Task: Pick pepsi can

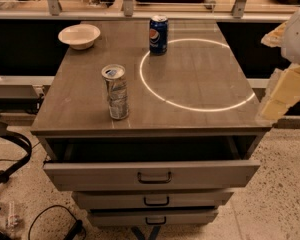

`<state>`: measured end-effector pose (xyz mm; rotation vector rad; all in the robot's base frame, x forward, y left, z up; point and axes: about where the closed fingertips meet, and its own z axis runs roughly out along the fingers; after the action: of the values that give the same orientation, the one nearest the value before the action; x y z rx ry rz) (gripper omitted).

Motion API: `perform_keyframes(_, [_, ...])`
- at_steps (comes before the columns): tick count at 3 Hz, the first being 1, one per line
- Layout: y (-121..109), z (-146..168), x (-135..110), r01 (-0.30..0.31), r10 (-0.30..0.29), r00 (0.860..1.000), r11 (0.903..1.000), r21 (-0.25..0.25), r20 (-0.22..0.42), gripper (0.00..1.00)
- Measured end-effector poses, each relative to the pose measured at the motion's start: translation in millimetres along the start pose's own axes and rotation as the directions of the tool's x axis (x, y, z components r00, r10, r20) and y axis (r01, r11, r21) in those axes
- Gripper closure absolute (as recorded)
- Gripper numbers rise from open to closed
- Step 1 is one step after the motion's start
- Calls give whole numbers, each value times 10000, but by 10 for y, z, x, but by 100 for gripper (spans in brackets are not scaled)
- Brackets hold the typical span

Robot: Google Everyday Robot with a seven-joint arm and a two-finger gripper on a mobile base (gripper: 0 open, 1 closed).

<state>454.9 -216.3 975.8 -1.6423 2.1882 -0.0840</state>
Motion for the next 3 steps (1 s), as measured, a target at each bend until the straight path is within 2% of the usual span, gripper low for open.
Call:
perform_keyframes(1, [-118,474,126,-734,743,9812,9972,-112,1779,0])
perform_keyframes(2, [-455,765,15,-1313,1091,8935,9911,209,4356,0])
perform_keyframes(3, [-914,738,-329,-1994,802,7174,9754,937,6920,0])
